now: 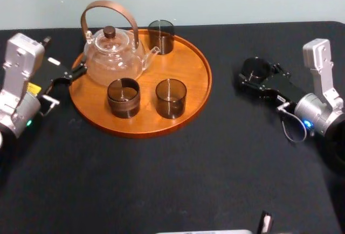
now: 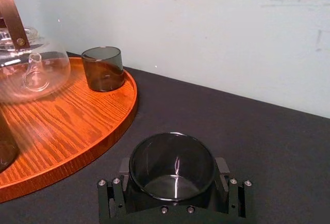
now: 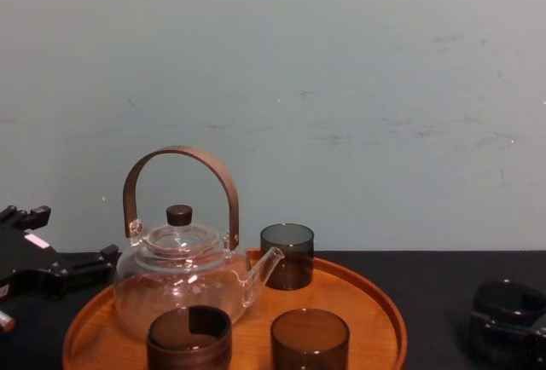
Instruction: Pick up the glass from the table and place it on the tray.
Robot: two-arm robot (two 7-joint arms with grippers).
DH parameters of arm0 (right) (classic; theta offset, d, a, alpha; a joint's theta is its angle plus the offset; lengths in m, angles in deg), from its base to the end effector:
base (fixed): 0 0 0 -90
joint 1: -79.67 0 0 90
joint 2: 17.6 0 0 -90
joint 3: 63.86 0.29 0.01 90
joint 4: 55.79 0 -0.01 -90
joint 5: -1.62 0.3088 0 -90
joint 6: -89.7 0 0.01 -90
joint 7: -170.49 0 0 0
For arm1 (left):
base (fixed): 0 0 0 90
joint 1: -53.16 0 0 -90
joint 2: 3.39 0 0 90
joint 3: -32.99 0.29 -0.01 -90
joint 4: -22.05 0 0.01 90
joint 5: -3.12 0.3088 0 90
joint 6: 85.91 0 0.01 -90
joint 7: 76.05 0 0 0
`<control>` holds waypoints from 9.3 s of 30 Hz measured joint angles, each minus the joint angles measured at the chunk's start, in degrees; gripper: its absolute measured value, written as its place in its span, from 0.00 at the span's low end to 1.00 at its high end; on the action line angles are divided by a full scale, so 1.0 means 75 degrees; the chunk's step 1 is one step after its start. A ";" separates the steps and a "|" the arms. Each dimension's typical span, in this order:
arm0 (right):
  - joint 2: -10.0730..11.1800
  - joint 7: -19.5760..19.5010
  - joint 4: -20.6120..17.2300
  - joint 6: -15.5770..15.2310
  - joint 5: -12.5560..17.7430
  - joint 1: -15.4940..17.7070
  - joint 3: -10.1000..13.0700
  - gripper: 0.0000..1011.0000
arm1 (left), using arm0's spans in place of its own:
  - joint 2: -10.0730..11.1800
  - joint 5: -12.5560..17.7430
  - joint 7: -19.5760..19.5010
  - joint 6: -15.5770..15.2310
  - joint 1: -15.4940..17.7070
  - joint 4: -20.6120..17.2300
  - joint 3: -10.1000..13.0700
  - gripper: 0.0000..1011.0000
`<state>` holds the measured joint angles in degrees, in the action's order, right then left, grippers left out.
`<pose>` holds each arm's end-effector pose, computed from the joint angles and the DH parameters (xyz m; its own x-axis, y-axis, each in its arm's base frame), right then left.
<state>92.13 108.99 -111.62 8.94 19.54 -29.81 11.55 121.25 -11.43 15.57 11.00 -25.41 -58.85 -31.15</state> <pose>0.4024 -0.0974 -0.3570 0.5070 -0.8616 0.0249 0.8508 0.4957 -0.1745 0.3581 0.0827 -0.3023 0.2923 0.8803 0.3736 -0.9553 0.2873 0.0702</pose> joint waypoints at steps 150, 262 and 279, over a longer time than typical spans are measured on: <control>0.0257 -0.0726 -0.1709 -0.0962 -0.1829 0.0021 -0.0746 0.89 | 0.0000 0.0000 0.0000 0.0000 0.0000 0.0000 0.0000 0.99; -0.1710 0.0432 0.3008 0.0965 -0.1894 -0.2650 -0.1533 0.99 | 0.0000 0.0000 0.0000 0.0000 0.0000 0.0000 0.0000 0.99; -0.1194 0.0155 0.1265 0.0213 -0.1999 -0.1900 -0.1556 0.99 | 0.0000 0.0000 0.0000 0.0000 0.0000 0.0000 0.0000 0.99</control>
<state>83.17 110.15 -102.13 10.54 4.54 -44.06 -0.12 121.25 -11.43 15.57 11.00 -25.41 -58.85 -31.15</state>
